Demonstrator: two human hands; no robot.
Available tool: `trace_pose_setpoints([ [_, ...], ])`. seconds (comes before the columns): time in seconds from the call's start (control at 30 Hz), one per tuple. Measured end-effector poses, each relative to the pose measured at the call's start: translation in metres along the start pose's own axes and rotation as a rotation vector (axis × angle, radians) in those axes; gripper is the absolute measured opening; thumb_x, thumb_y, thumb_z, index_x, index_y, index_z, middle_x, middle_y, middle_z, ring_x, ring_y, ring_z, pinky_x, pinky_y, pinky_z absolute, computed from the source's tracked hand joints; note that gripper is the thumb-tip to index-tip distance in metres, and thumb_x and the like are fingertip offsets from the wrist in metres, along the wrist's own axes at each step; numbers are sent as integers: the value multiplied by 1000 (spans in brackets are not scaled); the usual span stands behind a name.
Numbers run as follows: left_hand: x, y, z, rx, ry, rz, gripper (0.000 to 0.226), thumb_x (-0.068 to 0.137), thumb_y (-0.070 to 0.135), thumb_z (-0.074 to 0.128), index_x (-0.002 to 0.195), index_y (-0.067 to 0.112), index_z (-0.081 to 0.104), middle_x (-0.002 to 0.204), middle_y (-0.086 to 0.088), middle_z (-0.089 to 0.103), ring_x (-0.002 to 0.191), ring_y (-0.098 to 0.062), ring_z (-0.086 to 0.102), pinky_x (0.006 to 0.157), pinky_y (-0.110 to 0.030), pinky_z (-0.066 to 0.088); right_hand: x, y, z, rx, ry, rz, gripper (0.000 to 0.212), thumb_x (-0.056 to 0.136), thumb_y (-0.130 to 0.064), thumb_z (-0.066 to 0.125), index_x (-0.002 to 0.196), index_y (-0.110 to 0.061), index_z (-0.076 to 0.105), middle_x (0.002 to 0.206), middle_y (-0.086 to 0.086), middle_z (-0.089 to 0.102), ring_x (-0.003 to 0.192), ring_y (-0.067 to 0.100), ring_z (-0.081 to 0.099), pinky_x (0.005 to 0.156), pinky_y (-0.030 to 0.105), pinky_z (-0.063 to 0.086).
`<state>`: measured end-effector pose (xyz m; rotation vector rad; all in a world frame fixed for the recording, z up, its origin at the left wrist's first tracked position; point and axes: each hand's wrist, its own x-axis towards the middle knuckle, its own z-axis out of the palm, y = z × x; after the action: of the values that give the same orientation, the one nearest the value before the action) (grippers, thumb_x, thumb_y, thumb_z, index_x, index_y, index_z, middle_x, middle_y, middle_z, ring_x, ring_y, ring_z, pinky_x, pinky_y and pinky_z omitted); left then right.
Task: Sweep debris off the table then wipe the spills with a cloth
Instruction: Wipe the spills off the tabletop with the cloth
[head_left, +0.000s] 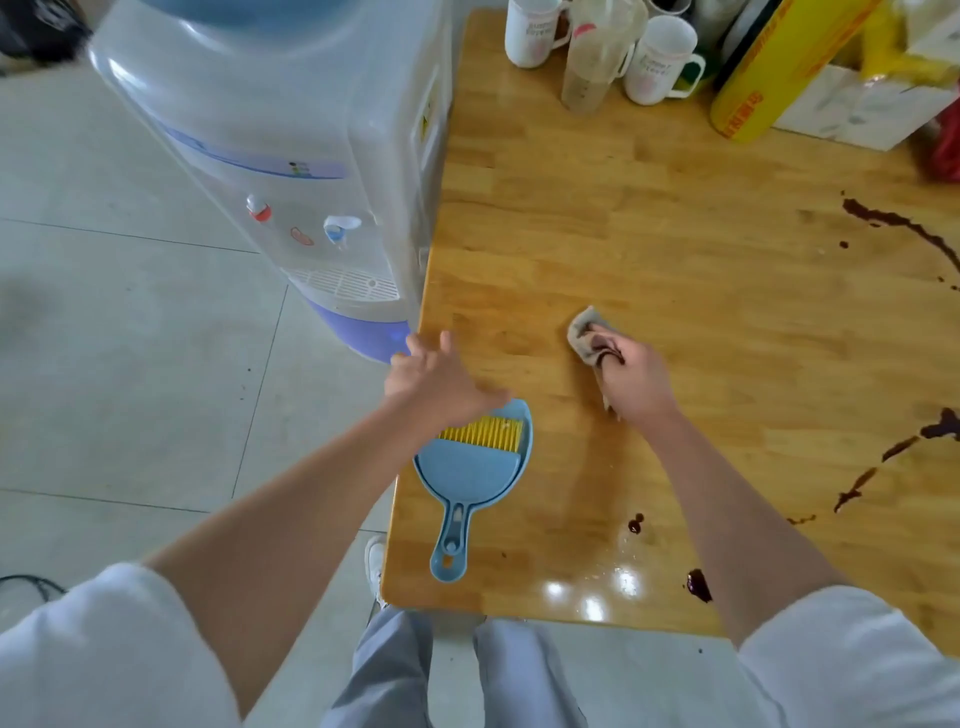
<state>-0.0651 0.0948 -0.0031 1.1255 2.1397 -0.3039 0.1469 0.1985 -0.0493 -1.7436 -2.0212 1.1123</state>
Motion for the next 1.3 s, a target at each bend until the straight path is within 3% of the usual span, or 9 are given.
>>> trace_pose_setpoints([
  [0.13, -29, 30, 28, 87, -148, -103, 148, 50, 97, 55, 152, 26, -26, 161, -21, -12, 141, -49, 23, 100, -54, 46, -19, -1, -2, 64, -14, 53, 40, 92, -3, 44, 90, -34, 70, 138, -11, 60, 95, -2, 66, 70, 13, 45],
  [0.2, -35, 37, 40, 78, -178, -139, 151, 51, 90, 64, 148, 28, -33, 159, -18, -26, 142, -54, 10, 102, -66, 39, -23, -3, -1, 108, -1, 83, 45, 93, -4, 43, 80, -42, 64, 138, -11, 59, 61, -8, 61, 47, 10, 40],
  [0.3, -37, 43, 51, 94, -143, -164, 148, 56, 81, 71, 149, 28, -32, 159, -17, -26, 142, -56, 5, 104, -73, 29, -29, 0, -5, 142, -31, 93, 46, 93, -4, 43, 78, -44, 62, 139, -12, 58, 49, -2, 57, 40, 13, 39],
  [0.5, 2, 55, 5, 56, -25, -155, 143, 57, 80, 70, 152, 30, -24, 162, -15, -13, 141, -50, 14, 105, -68, 31, -29, -2, -4, 162, -9, 40, 40, 93, -5, 42, 95, -32, 71, 136, -9, 61, 114, 13, 61, 77, 15, 43],
  [0.7, 83, 79, -66, 79, 95, -113, 140, 58, 87, 63, 156, 24, -15, 162, -22, -5, 141, -53, 17, 109, -58, 31, 2, -13, -9, 233, 41, 24, 46, 93, -7, 38, 121, -27, 68, 122, -3, 68, 72, 19, 70, 58, 41, 60],
  [0.77, 103, 89, -80, 85, 130, -89, 139, 57, 86, 63, 156, 24, -11, 162, -23, 0, 140, -52, 19, 108, -57, 32, 6, -12, -5, 222, 43, 0, 44, 93, -4, 40, 120, -24, 69, 122, -2, 68, 81, 21, 70, 71, 43, 60],
  [0.83, 125, 102, -93, 62, 150, -62, 140, 55, 85, 66, 155, 25, -12, 161, -24, -3, 142, -51, 16, 110, -58, 30, 7, -6, 0, 187, 55, -43, 43, 92, -1, 42, 118, -21, 70, 129, -8, 62, 111, 13, 62, 96, 30, 51],
  [0.93, 150, 116, -112, 30, 158, -54, 141, 57, 84, 68, 156, 26, -15, 162, -22, -8, 146, -47, 12, 114, -58, 25, 5, 0, 3, 185, 65, -82, 44, 91, 1, 43, 116, -22, 71, 125, -19, 58, 116, -2, 52, 93, 2, 36],
  [1.3, 172, 114, -128, -129, 277, 128, 140, 53, 99, 48, 156, 28, -13, 162, -21, -13, 148, -48, -3, 119, -59, 7, 14, 7, 7, 146, 65, -83, 34, 97, -17, 52, 128, -28, 63, 134, -15, 60, 121, 3, 54, 88, 3, 39],
])
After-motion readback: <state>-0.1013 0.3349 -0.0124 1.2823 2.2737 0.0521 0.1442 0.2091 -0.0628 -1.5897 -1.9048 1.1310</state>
